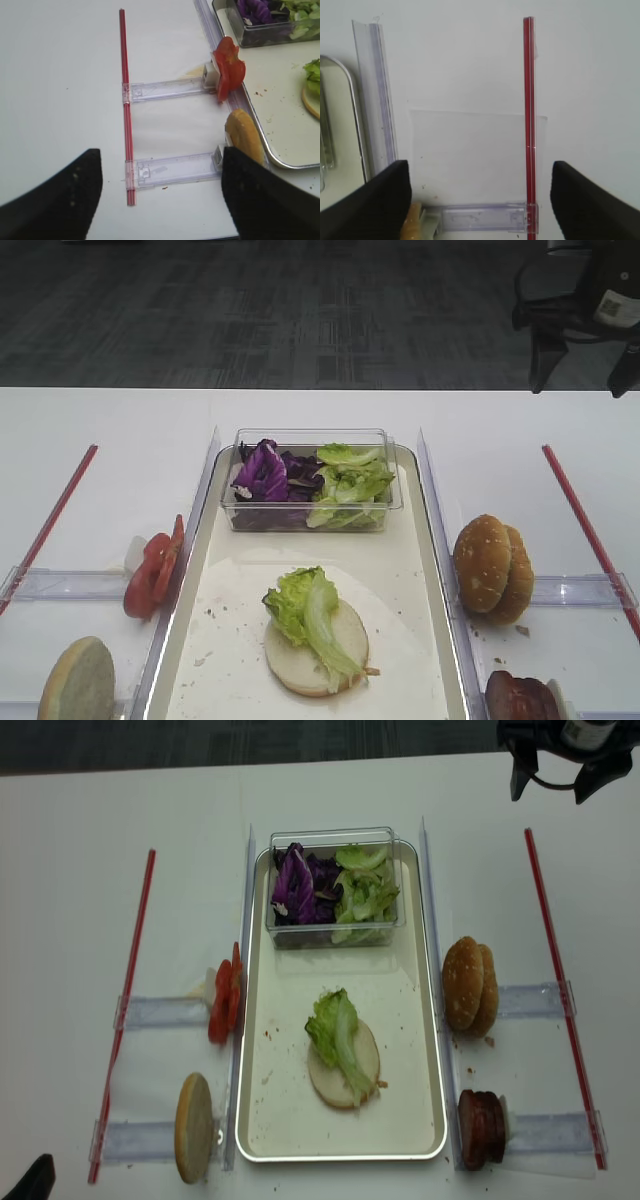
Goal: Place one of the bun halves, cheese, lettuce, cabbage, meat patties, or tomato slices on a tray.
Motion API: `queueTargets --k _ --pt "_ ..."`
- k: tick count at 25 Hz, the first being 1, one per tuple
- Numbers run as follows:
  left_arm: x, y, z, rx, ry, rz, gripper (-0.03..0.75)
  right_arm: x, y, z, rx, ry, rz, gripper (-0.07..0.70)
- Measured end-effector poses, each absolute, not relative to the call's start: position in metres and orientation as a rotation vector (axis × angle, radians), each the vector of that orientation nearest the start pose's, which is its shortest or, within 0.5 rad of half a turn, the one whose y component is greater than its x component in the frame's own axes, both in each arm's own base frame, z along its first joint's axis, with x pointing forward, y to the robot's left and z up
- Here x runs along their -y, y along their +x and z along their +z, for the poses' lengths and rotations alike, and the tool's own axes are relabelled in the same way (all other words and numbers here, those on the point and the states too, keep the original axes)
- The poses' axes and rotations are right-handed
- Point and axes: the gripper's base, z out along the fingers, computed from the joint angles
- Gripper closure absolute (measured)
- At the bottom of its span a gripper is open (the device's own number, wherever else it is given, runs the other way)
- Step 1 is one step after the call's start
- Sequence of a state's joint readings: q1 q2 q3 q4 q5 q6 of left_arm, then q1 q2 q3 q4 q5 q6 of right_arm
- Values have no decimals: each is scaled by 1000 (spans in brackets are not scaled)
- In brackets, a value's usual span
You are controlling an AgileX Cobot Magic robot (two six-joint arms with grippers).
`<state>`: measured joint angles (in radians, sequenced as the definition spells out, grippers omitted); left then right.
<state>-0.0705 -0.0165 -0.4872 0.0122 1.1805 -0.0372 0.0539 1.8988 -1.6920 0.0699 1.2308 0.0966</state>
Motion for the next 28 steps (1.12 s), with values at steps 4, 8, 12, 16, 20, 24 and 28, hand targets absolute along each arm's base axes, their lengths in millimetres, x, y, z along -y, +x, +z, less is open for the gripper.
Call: queueTargets --k 4,8,12,16,20,24,28 --pt "-2 -11 264 -2160 35 -47 214 -26 370 298 -2907 71 129 58" --pt "-2 -11 264 -2160 35 -47 214 -24 333 314 -2892 66 130 58" --pt "-2 -11 264 -2160 35 -47 214 -22 288 331 -2853 60 133 58" --pt "-2 -11 264 -2160 35 -47 214 -20 245 342 -2812 49 134 58" --pt "-2 -11 264 -2160 35 -47 214 -18 207 351 -2755 37 136 58" --pt "-2 -11 264 -2160 35 -47 214 -15 168 357 -2686 24 138 58" --pt "-2 -11 264 -2160 35 -47 214 -14 132 358 -2619 19 141 58"
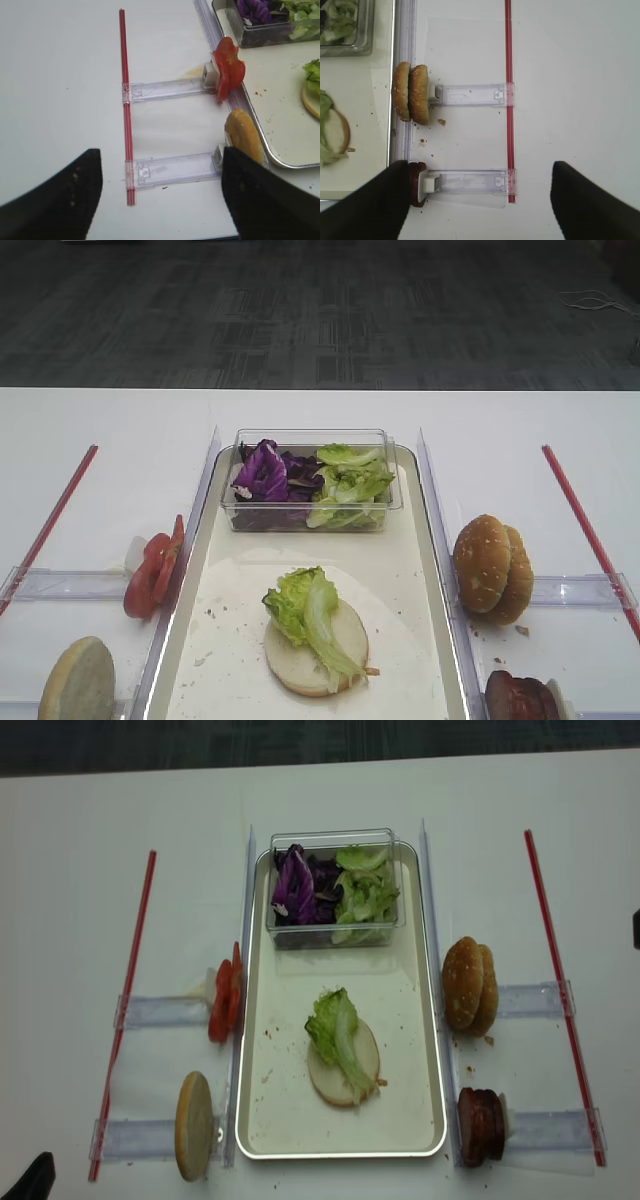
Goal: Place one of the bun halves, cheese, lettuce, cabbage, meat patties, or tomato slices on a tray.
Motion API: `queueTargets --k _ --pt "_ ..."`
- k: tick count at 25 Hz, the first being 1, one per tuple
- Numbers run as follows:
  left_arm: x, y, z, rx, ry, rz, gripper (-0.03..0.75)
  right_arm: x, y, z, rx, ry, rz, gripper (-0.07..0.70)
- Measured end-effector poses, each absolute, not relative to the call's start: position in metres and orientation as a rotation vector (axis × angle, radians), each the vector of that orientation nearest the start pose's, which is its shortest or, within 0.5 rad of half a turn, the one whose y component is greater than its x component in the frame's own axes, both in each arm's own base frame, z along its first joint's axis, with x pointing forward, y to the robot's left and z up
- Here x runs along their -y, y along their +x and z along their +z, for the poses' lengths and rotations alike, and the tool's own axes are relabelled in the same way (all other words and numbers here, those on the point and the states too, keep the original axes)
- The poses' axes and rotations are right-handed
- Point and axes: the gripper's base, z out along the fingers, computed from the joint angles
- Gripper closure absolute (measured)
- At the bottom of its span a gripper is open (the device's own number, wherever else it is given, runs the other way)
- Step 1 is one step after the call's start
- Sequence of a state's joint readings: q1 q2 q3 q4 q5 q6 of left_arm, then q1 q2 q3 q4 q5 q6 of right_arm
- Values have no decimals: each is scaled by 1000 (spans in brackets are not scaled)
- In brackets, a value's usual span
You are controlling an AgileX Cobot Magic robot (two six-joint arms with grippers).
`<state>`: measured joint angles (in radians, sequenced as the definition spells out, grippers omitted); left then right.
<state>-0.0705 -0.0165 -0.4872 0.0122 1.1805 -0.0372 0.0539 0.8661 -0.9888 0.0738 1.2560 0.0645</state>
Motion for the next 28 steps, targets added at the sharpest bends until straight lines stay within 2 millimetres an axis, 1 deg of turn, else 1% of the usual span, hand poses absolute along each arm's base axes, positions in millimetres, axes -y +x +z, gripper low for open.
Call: queueTargets --k 2,7,10,13,17,21,24,28 --pt "-2 -11 264 -2160 35 -47 214 -13 114 358 -2579 17 143 58" --pt "-2 -11 264 -2160 35 -47 214 -11 76 348 -2500 12 146 58" --pt "-2 -11 264 -2160 35 -47 214 -10 53 338 -2454 9 163 58" --pt "-2 -11 264 -2160 35 -47 214 -10 34 325 -2411 6 170 58" --pt "-2 -11 264 -2160 35 -47 214 -10 16 301 -2387 2 196 58" --pt "-2 -11 264 -2160 35 -47 214 -10 5 278 -2375 -21 196 58" --pt "-2 -11 264 -2160 35 -47 214 -10 -4 270 -2336 -43 188 58" --pt "-2 -11 264 -2160 35 -47 214 -9 -16 269 -2252 -64 181 58"
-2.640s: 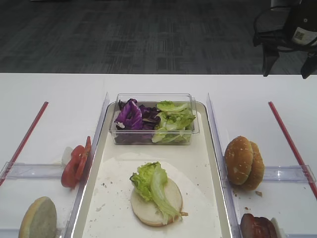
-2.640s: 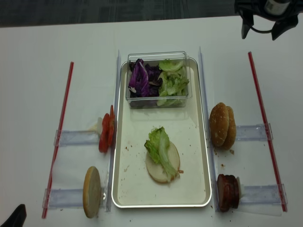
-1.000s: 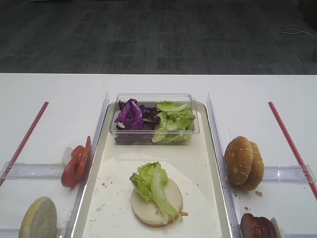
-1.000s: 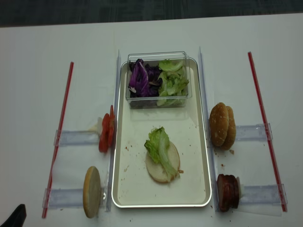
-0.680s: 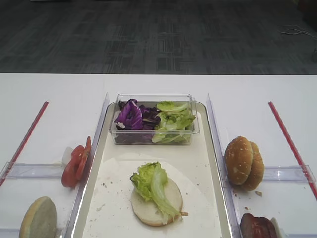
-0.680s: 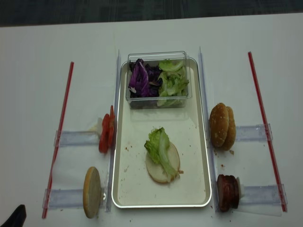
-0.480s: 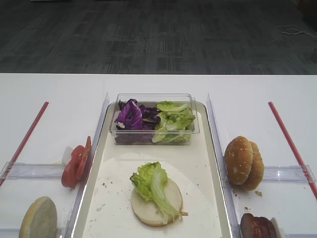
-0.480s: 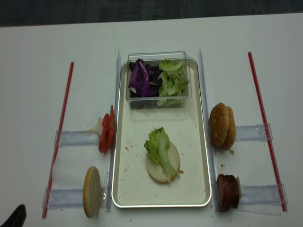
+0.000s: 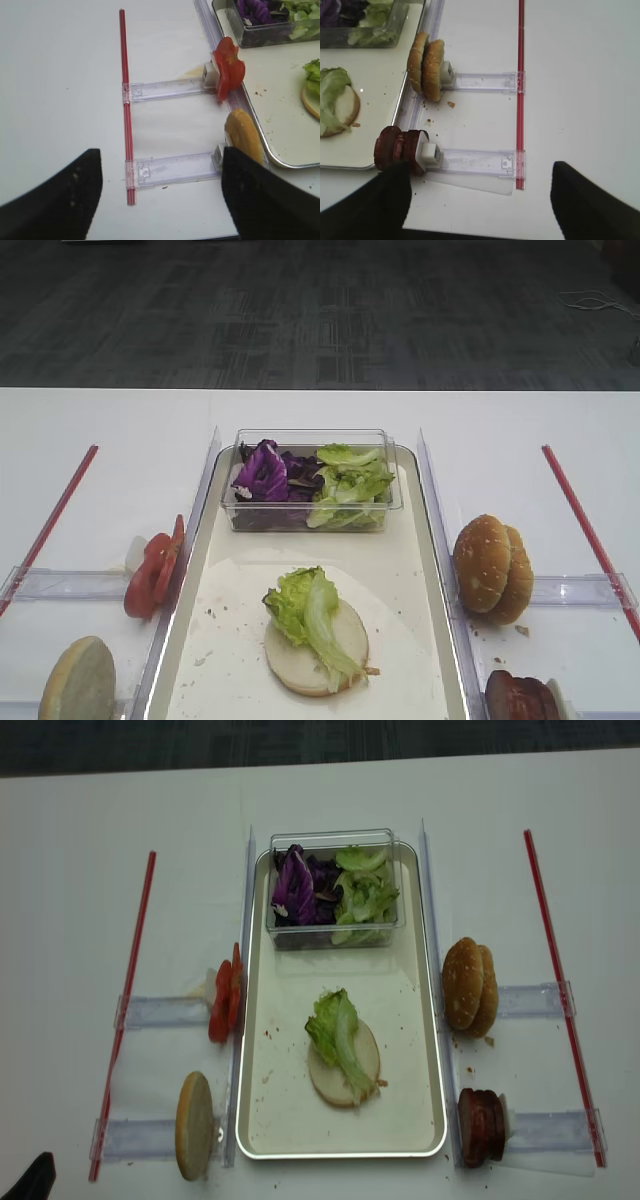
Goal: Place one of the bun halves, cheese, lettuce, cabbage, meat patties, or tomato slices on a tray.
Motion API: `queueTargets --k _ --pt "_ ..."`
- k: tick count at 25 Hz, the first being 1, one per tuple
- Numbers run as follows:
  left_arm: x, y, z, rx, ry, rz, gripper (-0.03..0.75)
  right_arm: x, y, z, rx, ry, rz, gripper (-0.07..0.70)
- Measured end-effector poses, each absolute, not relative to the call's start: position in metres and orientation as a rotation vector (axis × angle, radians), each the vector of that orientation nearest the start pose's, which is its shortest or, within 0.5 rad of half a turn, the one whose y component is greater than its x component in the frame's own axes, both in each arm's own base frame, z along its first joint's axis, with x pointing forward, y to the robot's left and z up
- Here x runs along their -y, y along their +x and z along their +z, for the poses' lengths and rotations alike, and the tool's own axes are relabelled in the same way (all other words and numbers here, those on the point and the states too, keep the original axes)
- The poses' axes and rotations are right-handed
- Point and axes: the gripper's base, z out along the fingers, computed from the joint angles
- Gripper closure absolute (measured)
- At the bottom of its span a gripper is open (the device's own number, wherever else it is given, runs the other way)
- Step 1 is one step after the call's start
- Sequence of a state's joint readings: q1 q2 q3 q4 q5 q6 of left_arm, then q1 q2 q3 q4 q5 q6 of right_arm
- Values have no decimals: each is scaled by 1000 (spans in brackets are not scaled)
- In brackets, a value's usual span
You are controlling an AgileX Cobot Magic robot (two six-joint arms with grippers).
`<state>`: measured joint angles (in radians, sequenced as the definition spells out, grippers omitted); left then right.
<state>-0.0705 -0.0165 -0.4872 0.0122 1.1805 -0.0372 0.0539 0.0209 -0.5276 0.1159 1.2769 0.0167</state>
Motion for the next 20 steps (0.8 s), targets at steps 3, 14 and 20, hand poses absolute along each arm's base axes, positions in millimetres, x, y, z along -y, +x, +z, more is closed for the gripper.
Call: queueTargets --k 3,14,20 --pt "-2 -11 264 -2160 35 -47 214 -9 -22 268 -2218 -71 178 58" --pt "-2 -11 264 -2161 33 -47 214 -9 -9 265 -2112 -221 82 58" --pt "-2 -11 264 -2161 33 -47 214 -9 -8 264 -2110 -207 89 58"
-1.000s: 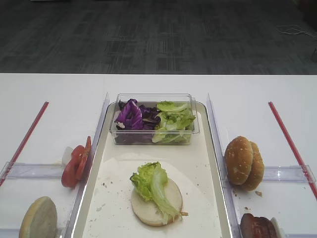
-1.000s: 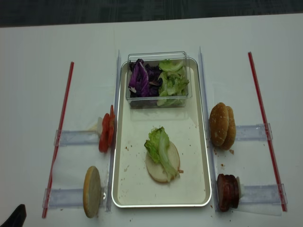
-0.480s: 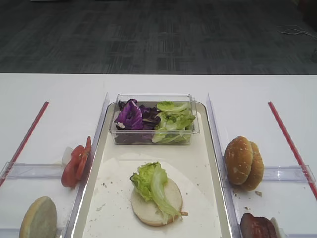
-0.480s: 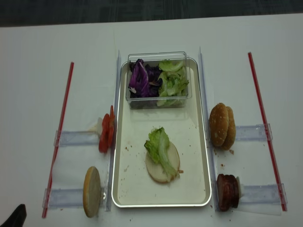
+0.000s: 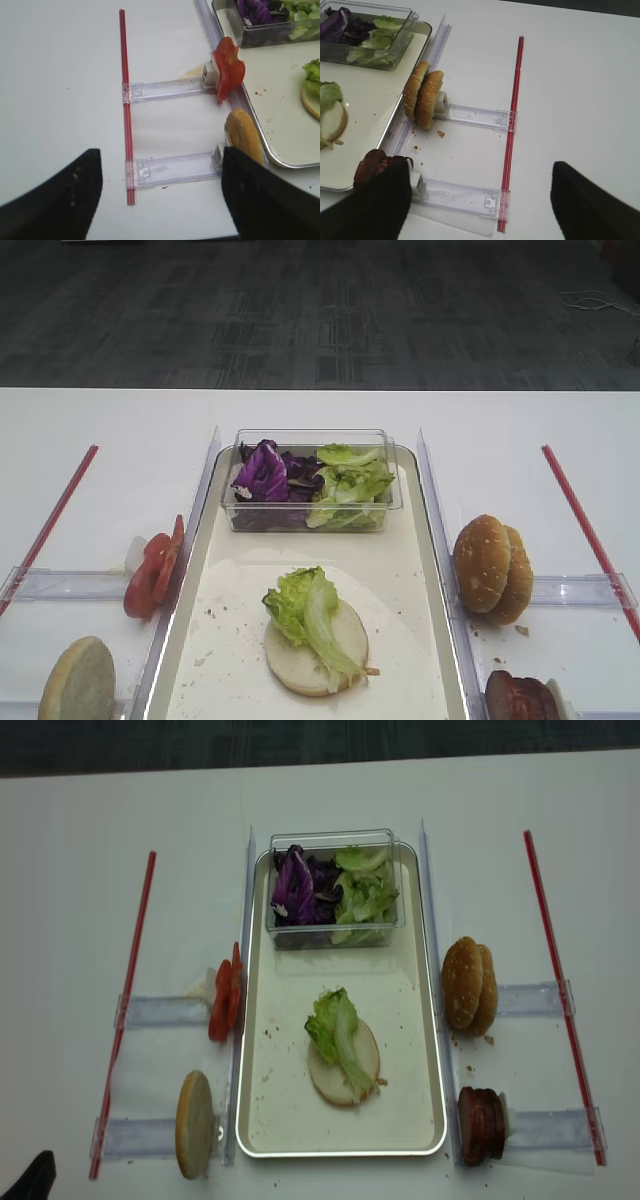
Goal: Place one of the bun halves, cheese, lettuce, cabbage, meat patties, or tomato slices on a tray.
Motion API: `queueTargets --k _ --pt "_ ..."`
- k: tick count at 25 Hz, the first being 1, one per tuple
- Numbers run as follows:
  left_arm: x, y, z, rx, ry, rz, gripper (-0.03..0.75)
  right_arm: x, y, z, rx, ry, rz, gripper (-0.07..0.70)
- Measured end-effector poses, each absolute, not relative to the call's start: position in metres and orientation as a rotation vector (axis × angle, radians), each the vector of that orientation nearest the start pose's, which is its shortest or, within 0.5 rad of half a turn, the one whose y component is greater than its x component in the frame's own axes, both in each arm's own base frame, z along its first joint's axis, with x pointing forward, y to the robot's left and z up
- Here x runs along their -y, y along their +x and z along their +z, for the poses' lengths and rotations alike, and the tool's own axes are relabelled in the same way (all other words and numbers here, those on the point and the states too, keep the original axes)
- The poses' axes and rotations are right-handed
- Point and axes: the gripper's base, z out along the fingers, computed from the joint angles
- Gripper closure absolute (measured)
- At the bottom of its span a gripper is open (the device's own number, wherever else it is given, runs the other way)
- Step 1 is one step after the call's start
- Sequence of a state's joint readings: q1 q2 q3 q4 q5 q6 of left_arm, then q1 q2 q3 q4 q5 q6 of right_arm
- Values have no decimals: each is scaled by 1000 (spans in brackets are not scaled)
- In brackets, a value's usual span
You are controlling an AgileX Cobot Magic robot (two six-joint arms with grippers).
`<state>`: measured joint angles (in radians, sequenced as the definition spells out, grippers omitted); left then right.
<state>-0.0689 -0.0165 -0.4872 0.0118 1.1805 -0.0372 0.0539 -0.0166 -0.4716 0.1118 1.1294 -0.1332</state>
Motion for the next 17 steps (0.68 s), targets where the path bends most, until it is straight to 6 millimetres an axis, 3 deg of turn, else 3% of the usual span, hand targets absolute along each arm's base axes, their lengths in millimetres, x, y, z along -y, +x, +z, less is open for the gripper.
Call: queueTargets --k 17 --pt "-2 -11 264 -2161 33 -47 214 -9 -8 264 -2111 -169 110 58"
